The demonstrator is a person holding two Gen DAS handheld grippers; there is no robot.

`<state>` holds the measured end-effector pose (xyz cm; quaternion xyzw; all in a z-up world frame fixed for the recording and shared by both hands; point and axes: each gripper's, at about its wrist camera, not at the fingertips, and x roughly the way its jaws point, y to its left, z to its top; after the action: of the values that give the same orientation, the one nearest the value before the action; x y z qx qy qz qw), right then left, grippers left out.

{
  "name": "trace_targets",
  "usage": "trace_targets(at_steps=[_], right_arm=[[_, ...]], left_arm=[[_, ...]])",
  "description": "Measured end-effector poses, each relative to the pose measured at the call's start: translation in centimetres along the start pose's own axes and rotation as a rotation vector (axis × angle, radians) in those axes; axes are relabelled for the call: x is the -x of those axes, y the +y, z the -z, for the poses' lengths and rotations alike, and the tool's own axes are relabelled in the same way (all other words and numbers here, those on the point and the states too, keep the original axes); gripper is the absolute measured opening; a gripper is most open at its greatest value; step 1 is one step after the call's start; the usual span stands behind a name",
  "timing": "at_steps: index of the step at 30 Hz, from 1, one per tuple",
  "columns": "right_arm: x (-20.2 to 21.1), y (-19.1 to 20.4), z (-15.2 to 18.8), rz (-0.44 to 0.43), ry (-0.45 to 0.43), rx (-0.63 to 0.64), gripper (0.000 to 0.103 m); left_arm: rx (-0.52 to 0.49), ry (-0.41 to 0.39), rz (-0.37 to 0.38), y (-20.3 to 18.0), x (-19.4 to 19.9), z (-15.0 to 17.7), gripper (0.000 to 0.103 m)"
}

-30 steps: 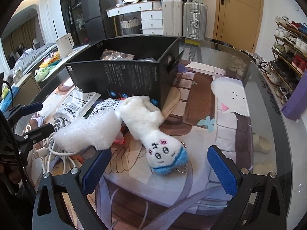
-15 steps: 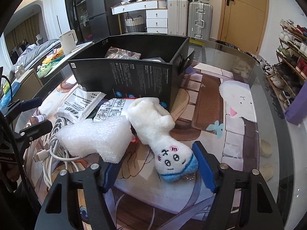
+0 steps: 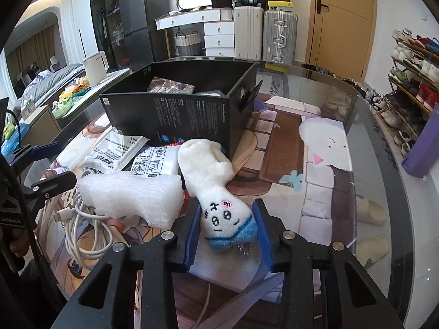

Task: Organize soft objects
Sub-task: 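Close the right gripper on the plush doll's head, then lift the plush doll with the right gripper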

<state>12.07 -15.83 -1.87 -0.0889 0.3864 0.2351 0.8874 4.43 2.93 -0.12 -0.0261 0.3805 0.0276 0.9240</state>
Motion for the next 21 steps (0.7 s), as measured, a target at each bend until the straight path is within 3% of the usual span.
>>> trace_targets(at_steps=[13, 21], right_arm=[[2.0, -0.2, 1.5, -0.023, -0.087, -0.05, 0.037], [4.4, -0.4, 2.1, -0.041, -0.193, -0.075, 0.037]], left_arm=[[-0.001, -0.009, 0.008, 0.0, 0.4, -0.1, 0.102], [-0.01, -0.017, 0.014, -0.5, 0.7, -0.1, 0.102]])
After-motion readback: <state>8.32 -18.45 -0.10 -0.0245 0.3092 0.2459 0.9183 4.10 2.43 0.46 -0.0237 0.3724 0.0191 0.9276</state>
